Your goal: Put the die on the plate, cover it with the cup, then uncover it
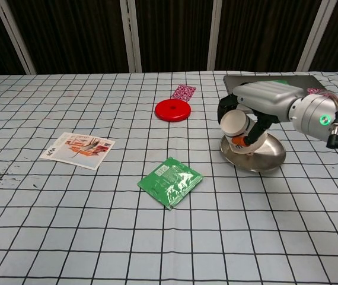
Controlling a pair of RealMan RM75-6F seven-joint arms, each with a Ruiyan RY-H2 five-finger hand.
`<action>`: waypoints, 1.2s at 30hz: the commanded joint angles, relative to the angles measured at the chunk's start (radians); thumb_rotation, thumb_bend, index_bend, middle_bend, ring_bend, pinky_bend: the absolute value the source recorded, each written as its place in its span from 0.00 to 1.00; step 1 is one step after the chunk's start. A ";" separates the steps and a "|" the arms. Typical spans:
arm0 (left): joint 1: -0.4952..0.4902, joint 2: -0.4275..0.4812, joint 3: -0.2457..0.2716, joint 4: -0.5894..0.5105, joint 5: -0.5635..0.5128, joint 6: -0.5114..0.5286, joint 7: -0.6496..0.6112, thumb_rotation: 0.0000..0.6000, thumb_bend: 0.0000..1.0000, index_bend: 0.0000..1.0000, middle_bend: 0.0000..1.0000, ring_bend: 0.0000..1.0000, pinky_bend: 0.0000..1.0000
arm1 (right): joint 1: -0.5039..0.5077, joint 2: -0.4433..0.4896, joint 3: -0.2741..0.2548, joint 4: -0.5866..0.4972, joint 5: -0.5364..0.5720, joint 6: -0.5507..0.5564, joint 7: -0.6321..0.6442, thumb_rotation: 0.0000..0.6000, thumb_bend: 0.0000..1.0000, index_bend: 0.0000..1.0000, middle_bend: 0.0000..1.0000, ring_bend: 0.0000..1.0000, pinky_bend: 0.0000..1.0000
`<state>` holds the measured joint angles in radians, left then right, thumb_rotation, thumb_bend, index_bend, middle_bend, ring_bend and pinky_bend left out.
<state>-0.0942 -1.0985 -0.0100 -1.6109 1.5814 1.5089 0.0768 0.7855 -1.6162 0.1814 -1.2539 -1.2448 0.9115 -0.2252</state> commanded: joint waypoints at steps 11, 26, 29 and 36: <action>0.000 -0.004 0.000 0.000 -0.001 0.000 0.013 1.00 0.26 0.36 0.00 0.00 0.13 | -0.075 0.123 0.108 -0.025 0.004 0.142 0.233 1.00 0.40 0.49 0.49 0.26 0.00; 0.001 -0.015 0.000 -0.009 -0.008 -0.003 0.050 1.00 0.26 0.36 0.00 0.00 0.13 | -0.175 0.216 0.109 0.085 0.087 0.053 0.480 1.00 0.41 0.50 0.49 0.26 0.00; 0.000 -0.017 -0.004 -0.011 -0.015 -0.004 0.055 1.00 0.26 0.36 0.00 0.00 0.13 | -0.182 0.200 0.098 0.109 0.063 0.049 0.540 1.00 0.41 0.50 0.49 0.26 0.00; 0.001 -0.016 -0.002 -0.014 -0.016 -0.007 0.060 1.00 0.26 0.36 0.00 0.00 0.13 | -0.190 0.151 0.075 0.192 0.018 0.051 0.629 1.00 0.40 0.51 0.49 0.26 0.00</action>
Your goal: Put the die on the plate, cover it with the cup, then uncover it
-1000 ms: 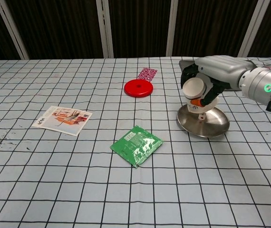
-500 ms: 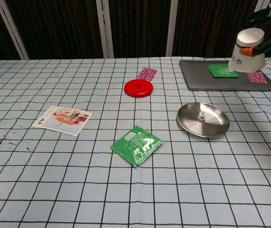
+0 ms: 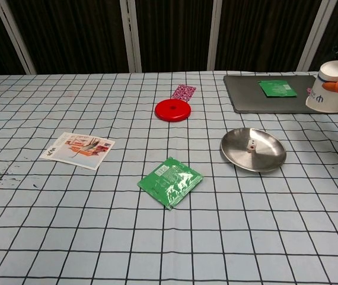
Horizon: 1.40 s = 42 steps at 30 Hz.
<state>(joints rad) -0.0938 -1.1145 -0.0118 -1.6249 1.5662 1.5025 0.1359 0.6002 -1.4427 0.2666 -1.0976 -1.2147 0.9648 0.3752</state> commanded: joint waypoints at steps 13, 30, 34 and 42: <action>-0.003 -0.013 -0.002 -0.005 -0.009 -0.009 0.037 1.00 0.26 0.36 0.00 0.00 0.13 | -0.008 -0.082 -0.041 0.205 -0.049 -0.046 0.131 1.00 0.11 0.50 0.47 0.23 0.00; -0.007 -0.011 0.001 -0.007 -0.007 -0.017 0.032 1.00 0.26 0.36 0.00 0.00 0.13 | -0.015 -0.057 -0.033 0.149 -0.053 -0.123 0.289 1.00 0.00 0.27 0.21 0.14 0.00; -0.007 -0.008 -0.001 -0.005 -0.010 -0.016 0.021 1.00 0.26 0.36 0.00 0.00 0.13 | -0.035 -0.010 -0.006 0.090 -0.080 -0.040 0.342 1.00 0.00 0.26 0.19 0.13 0.00; -0.010 0.001 -0.006 0.002 -0.014 -0.018 -0.016 1.00 0.26 0.36 0.00 0.00 0.13 | -0.199 0.240 -0.035 -0.203 -0.211 0.279 0.234 1.00 0.00 0.20 0.19 0.12 0.00</action>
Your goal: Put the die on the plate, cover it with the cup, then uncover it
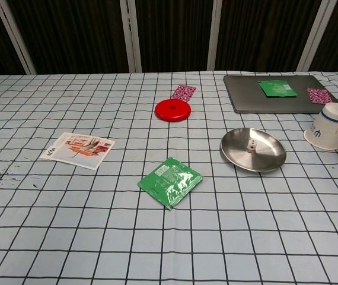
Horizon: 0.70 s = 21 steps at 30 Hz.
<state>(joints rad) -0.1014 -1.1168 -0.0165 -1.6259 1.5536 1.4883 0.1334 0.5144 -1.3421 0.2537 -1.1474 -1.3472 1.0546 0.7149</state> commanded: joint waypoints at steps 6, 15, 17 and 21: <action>-0.007 0.014 0.003 0.002 0.006 -0.011 -0.049 1.00 0.26 0.34 0.00 0.00 0.13 | -0.287 0.231 -0.128 -0.311 -0.111 0.369 -0.430 1.00 0.02 0.21 0.19 0.16 0.00; 0.013 0.034 0.004 0.006 0.022 0.033 -0.108 1.00 0.26 0.31 0.00 0.00 0.13 | -0.490 0.266 -0.267 -0.477 -0.167 0.565 -0.804 1.00 0.03 0.21 0.19 0.13 0.00; 0.015 0.036 0.005 0.006 0.023 0.037 -0.113 1.00 0.26 0.30 0.00 0.00 0.13 | -0.511 0.266 -0.271 -0.493 -0.152 0.580 -0.857 1.00 0.03 0.21 0.18 0.12 0.00; 0.018 0.038 0.003 0.012 0.023 0.044 -0.124 1.00 0.26 0.30 0.00 0.00 0.13 | -0.532 0.269 -0.260 -0.517 -0.149 0.617 -0.918 1.00 0.03 0.21 0.16 0.11 0.00</action>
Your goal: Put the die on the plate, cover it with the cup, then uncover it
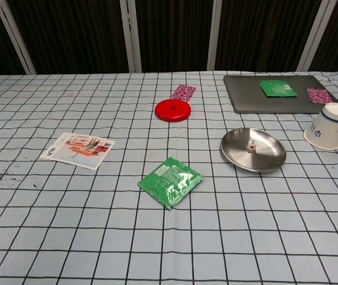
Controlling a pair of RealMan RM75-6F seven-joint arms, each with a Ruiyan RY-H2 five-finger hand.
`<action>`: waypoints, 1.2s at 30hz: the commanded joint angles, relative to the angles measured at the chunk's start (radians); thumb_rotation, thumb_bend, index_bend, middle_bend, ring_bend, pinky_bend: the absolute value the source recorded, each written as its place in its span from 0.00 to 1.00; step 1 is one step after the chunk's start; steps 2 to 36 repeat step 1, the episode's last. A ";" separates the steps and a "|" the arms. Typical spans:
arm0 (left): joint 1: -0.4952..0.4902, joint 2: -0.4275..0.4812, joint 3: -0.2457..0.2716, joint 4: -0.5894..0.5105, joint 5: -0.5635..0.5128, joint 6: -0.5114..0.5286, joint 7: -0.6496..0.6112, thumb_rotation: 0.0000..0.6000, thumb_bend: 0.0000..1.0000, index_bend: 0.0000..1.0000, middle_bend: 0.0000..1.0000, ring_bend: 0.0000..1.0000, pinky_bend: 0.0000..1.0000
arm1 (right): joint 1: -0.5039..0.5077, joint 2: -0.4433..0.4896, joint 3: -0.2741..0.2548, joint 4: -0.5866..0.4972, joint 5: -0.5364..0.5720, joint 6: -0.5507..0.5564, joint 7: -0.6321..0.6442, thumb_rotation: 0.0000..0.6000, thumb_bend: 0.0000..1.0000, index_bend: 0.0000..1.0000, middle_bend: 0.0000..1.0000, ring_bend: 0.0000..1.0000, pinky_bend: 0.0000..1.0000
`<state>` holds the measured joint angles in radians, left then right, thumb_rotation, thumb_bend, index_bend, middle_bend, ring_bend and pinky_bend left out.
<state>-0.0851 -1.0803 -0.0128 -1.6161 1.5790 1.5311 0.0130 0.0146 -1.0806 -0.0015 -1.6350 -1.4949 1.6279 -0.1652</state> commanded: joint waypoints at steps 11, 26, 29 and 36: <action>0.002 0.002 -0.002 0.002 -0.005 0.002 -0.006 1.00 0.26 0.30 0.00 0.00 0.13 | -0.036 0.006 -0.001 -0.032 -0.001 0.052 -0.041 1.00 0.03 0.21 0.16 0.11 0.00; 0.002 0.002 -0.002 0.002 -0.005 0.002 -0.006 1.00 0.26 0.30 0.00 0.00 0.13 | -0.036 0.006 -0.001 -0.032 -0.001 0.052 -0.041 1.00 0.03 0.21 0.16 0.11 0.00; 0.002 0.002 -0.002 0.002 -0.005 0.002 -0.006 1.00 0.26 0.30 0.00 0.00 0.13 | -0.036 0.006 -0.001 -0.032 -0.001 0.052 -0.041 1.00 0.03 0.21 0.16 0.11 0.00; 0.002 0.002 -0.002 0.002 -0.005 0.002 -0.006 1.00 0.26 0.30 0.00 0.00 0.13 | -0.036 0.006 -0.001 -0.032 -0.001 0.052 -0.041 1.00 0.03 0.21 0.16 0.11 0.00</action>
